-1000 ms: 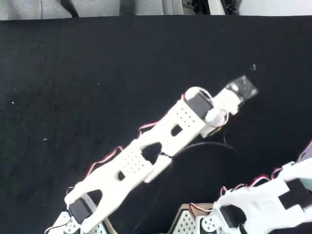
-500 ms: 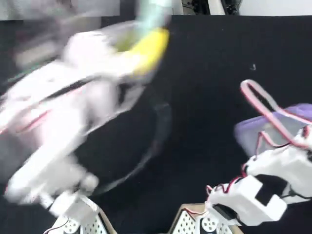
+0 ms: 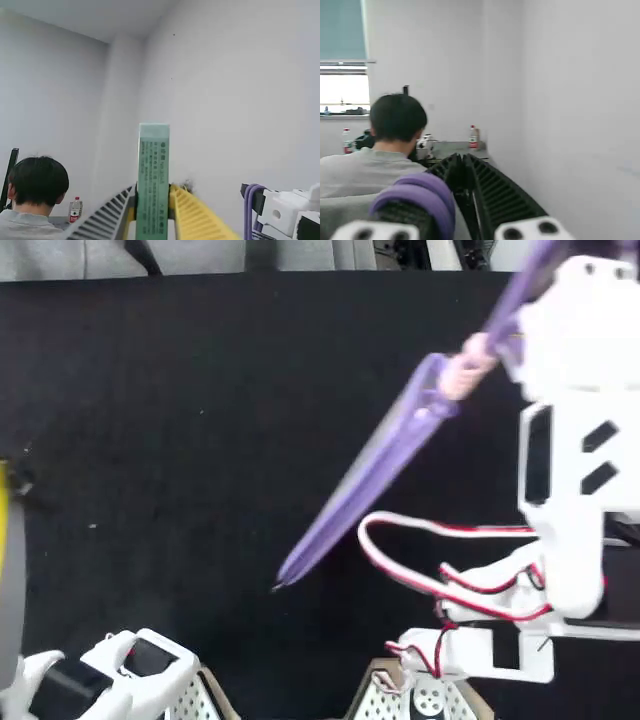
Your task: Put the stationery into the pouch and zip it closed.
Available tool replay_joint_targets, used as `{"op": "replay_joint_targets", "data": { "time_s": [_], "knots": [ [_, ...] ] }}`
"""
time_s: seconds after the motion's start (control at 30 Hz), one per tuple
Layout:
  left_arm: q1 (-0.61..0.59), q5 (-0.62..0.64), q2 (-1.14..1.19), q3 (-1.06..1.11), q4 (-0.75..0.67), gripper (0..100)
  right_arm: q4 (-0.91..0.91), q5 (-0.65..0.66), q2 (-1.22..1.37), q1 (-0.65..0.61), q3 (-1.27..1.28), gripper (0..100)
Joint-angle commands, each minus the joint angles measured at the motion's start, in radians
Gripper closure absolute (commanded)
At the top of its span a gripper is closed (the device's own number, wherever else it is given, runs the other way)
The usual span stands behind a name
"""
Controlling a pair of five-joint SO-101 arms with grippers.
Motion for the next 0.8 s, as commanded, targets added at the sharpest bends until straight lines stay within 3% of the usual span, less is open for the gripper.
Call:
{"op": "replay_joint_targets", "data": {
  "time_s": [0.0, 0.37, 0.63, 0.77],
  "knots": [
    [-0.012, 0.000, -0.009, 0.012, 0.003, 97, 0.011, -0.011, -0.031, -0.190, 0.054, 98.8],
    [-0.012, -0.152, -0.020, 0.012, 0.003, 97, 0.124, -0.006, -0.021, -0.618, 0.096, 98.8],
    [-0.012, -0.158, -0.138, 0.021, 0.003, 97, 0.196, -0.003, -0.016, -0.756, 0.173, 98.8],
    [-0.007, -0.242, -0.222, 0.176, 0.003, 97, 0.325, -0.003, -0.018, -0.792, 0.148, 98.8]
  ]
}}
